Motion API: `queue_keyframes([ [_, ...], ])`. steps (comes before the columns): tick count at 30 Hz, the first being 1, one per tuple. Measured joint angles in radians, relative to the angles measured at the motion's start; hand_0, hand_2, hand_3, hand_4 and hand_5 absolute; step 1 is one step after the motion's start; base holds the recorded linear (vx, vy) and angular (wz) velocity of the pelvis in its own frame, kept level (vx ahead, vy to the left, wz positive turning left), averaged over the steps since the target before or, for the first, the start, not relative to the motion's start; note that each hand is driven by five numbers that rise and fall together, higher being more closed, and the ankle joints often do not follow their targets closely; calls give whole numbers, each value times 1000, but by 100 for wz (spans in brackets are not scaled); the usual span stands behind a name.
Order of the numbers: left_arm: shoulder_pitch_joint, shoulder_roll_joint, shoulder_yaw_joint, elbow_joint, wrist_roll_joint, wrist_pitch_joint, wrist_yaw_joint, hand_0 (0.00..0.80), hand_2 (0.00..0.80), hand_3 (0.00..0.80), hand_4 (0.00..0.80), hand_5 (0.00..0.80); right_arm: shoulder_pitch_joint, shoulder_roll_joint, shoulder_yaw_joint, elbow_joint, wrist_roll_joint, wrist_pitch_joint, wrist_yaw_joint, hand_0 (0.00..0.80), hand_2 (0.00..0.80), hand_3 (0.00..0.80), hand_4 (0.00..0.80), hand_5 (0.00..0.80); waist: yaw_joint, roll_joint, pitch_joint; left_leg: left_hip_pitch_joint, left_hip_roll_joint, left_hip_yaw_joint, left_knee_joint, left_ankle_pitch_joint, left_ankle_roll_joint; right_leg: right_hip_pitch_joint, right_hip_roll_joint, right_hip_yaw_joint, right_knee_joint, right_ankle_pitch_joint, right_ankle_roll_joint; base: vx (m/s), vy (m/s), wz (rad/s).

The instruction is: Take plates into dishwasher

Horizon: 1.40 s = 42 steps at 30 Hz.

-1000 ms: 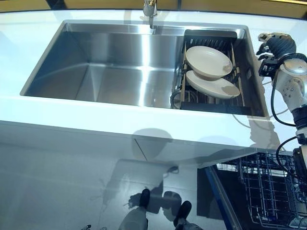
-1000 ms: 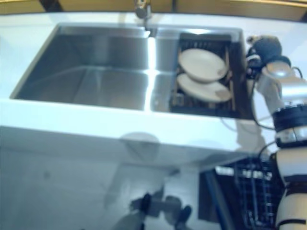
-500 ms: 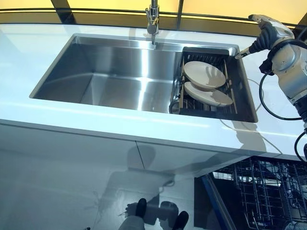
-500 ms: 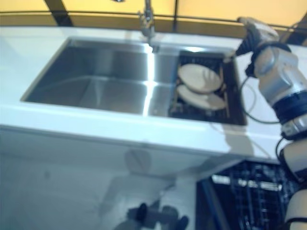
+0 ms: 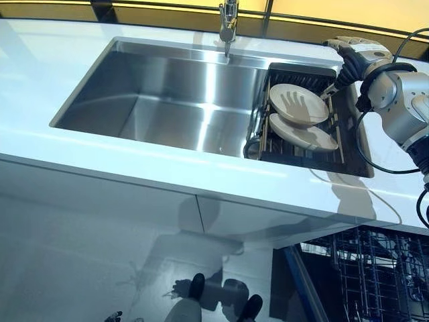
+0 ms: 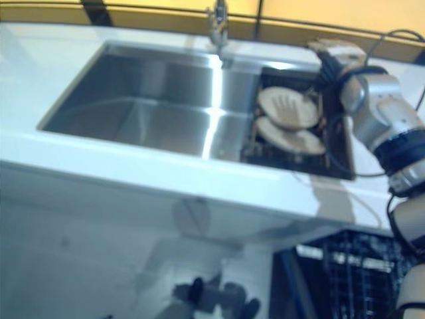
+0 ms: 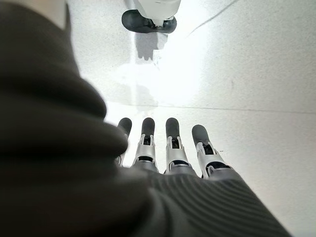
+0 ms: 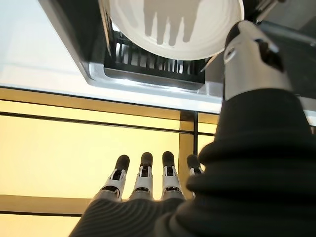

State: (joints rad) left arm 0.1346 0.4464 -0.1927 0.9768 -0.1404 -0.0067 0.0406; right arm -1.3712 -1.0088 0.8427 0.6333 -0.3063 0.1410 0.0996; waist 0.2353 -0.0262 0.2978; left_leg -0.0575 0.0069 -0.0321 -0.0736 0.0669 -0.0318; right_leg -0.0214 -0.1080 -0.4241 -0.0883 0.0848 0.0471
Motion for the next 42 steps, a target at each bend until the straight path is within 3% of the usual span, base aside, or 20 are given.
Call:
queue_keyframes([
  [18,-13,6,0,-13,0,-3,1,0,0,0,0,0,131,9,-22,-8,2,-12,50,0,0,0,0,0,-1,-21,26,-24,1,2,-5,3,0,-28,0,3,-1,1,0,0,0,0],
  [42,-26,6,1,-21,-4,-5,0,0,0,0,0,0,137,48,-48,-22,-67,13,24,0,0,0,0,0,5,-4,64,-51,-1,0,-4,4,1,-52,0,1,1,1,-1,0,0,0],
])
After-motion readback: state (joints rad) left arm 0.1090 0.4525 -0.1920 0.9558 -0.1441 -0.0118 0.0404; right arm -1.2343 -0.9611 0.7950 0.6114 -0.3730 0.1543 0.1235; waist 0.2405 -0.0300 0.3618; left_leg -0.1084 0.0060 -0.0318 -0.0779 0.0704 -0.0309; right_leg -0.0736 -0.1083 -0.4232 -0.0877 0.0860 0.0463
